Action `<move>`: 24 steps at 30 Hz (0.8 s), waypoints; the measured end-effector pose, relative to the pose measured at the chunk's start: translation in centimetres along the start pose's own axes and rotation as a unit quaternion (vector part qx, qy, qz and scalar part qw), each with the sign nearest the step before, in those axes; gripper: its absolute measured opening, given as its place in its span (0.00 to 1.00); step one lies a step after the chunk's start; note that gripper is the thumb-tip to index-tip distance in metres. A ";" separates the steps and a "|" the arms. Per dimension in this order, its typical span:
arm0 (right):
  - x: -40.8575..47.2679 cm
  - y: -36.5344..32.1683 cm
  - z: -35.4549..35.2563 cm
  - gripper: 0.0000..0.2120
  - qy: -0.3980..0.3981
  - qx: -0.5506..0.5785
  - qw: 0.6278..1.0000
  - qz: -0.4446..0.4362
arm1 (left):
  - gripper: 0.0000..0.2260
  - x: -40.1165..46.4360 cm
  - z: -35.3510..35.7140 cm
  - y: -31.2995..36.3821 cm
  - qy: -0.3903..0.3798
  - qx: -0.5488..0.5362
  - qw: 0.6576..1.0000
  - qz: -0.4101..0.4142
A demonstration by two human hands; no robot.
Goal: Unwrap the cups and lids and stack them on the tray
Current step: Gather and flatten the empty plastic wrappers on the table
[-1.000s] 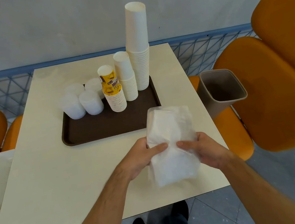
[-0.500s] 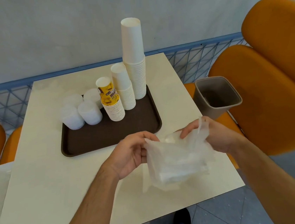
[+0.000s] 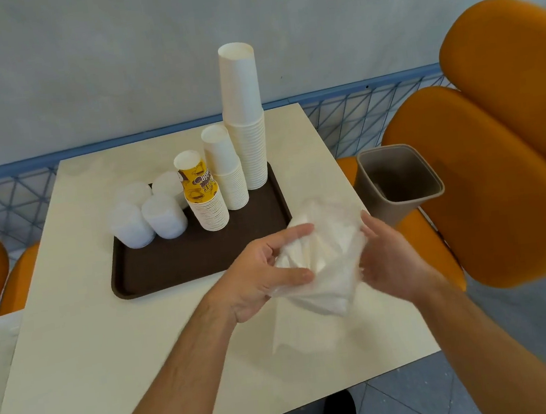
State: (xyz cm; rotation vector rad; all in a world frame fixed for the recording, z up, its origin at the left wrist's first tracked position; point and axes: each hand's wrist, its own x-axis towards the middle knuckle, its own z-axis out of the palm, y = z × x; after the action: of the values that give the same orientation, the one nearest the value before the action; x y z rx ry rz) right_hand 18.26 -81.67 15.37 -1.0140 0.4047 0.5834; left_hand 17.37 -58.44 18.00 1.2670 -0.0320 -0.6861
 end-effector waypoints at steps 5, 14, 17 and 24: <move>0.5 4.0 1.0 0.37 -0.140 0.173 0.973 0.055 | 0.40 1.4 1.2 -1.5 0.075 0.005 0.997 0.033; 0.2 1.0 1.2 0.26 -0.023 -0.144 0.973 -0.176 | 0.52 3.2 1.8 -2.1 0.159 0.215 0.962 0.048; 0.2 0.5 0.5 0.16 -0.001 -0.205 0.964 -0.171 | 0.53 3.7 2.3 -1.7 0.141 0.265 0.953 0.036; 0.9 -0.7 -2.2 0.31 0.019 -0.309 0.942 -0.130 | 0.55 6.2 2.7 -1.8 0.107 0.269 0.957 0.016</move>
State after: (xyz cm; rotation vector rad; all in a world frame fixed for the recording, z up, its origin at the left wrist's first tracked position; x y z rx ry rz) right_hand 19.27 -83.62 14.30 -1.6555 0.1086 0.4560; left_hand 20.49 -63.97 15.19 1.8571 -0.0646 -0.5210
